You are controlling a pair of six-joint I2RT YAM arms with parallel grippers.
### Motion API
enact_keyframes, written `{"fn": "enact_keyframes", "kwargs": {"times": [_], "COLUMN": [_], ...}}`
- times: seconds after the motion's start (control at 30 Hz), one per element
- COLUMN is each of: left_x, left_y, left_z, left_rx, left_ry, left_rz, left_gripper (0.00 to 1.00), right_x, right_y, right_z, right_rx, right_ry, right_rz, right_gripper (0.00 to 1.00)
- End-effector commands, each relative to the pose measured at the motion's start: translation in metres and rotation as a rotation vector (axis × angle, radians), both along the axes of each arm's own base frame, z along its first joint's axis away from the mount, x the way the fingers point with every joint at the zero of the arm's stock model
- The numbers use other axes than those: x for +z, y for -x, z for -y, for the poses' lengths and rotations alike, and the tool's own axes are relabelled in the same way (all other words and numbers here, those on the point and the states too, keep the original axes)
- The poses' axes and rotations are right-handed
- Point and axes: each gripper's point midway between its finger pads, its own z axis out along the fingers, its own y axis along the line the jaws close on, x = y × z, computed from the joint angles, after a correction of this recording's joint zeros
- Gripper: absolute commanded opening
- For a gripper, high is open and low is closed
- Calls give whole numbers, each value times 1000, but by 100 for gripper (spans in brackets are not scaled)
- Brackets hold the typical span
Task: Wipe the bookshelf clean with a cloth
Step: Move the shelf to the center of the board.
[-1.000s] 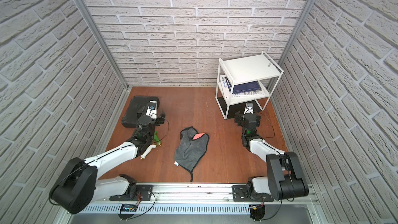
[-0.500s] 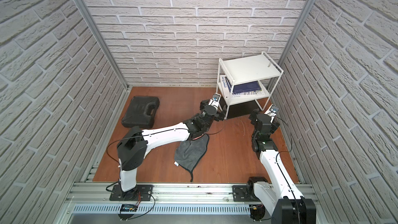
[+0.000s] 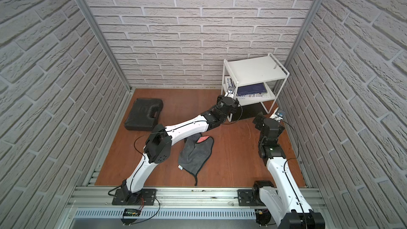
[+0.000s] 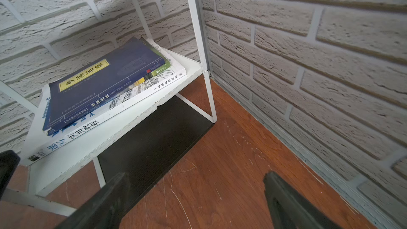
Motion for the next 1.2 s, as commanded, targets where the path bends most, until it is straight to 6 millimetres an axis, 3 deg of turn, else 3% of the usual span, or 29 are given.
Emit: {"fn": "enact_keyframes", "kwargs": {"times": [0.0,0.17,0.27,0.4,0.6,0.67,0.77,1.03,1.17], "left_x": [15,16,26,29,28,27,27,17,18], "left_y": [-6,2,11,27,58,68,84,128,141], "left_z": [-38,-91,-125,-170,-237,-256,-288,-366,-384], "left_rx": [123,197,225,271,326,349,419,589,611], "left_ry": [-24,-31,-34,-76,-98,-106,-132,-138,-120], "left_rz": [39,45,62,75,63,58,55,35,44], "left_gripper": [57,21,0,0,0,0,0,0,0], "right_x": [1,5,11,29,41,41,42,32,26], "right_y": [-1,-1,2,-2,-22,-28,-42,-74,-88], "right_z": [1,1,4,-9,-65,-75,-99,-179,-204], "right_rx": [-6,-7,-16,88,441,498,627,889,941], "right_ry": [-14,-10,7,72,136,129,120,118,90], "right_rz": [13,21,38,108,158,163,153,113,108], "right_gripper": [99,99,99,99,100,96,84,42,24]}}
